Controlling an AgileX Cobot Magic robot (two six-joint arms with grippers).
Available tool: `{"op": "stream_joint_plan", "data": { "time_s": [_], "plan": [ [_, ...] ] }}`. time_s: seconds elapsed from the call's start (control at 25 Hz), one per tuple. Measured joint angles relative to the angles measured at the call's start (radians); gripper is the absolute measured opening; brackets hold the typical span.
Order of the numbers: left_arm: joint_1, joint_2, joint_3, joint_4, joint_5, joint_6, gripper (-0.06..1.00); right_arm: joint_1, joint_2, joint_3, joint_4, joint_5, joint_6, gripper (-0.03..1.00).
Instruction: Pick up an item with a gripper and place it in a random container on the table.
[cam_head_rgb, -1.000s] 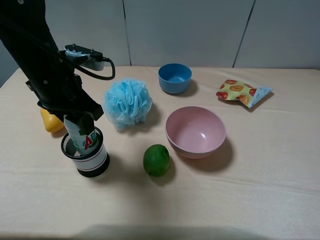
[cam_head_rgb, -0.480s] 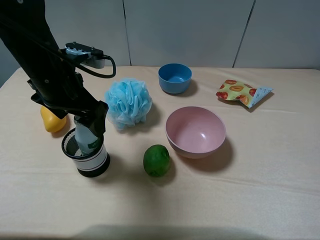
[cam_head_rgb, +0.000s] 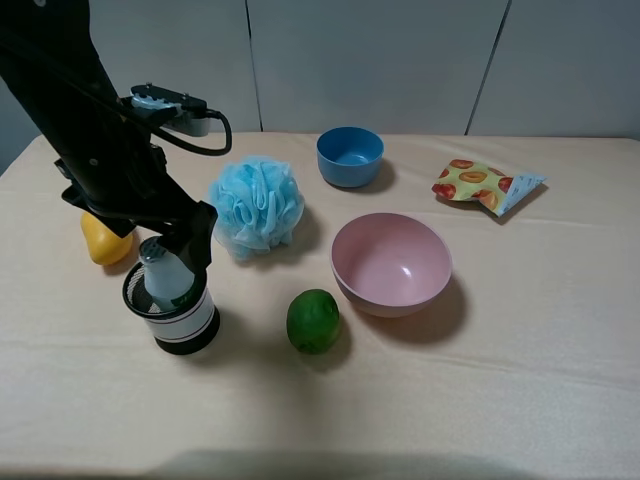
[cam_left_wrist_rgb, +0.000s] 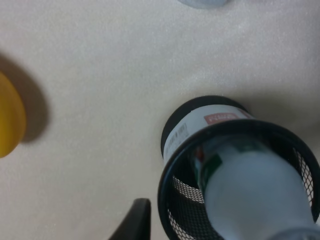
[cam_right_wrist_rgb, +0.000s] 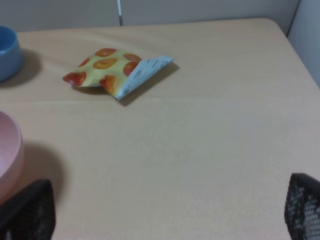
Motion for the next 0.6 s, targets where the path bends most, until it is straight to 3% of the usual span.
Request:
{"op": "stream_joint_plan", "data": {
  "time_s": [0.6],
  "plan": [
    [0.0, -0.181, -0.002, 0.042, -0.018, -0.033, 0.98, 0.0, 0.0, 0.0, 0.0, 0.0, 0.0, 0.69]
  ]
}}
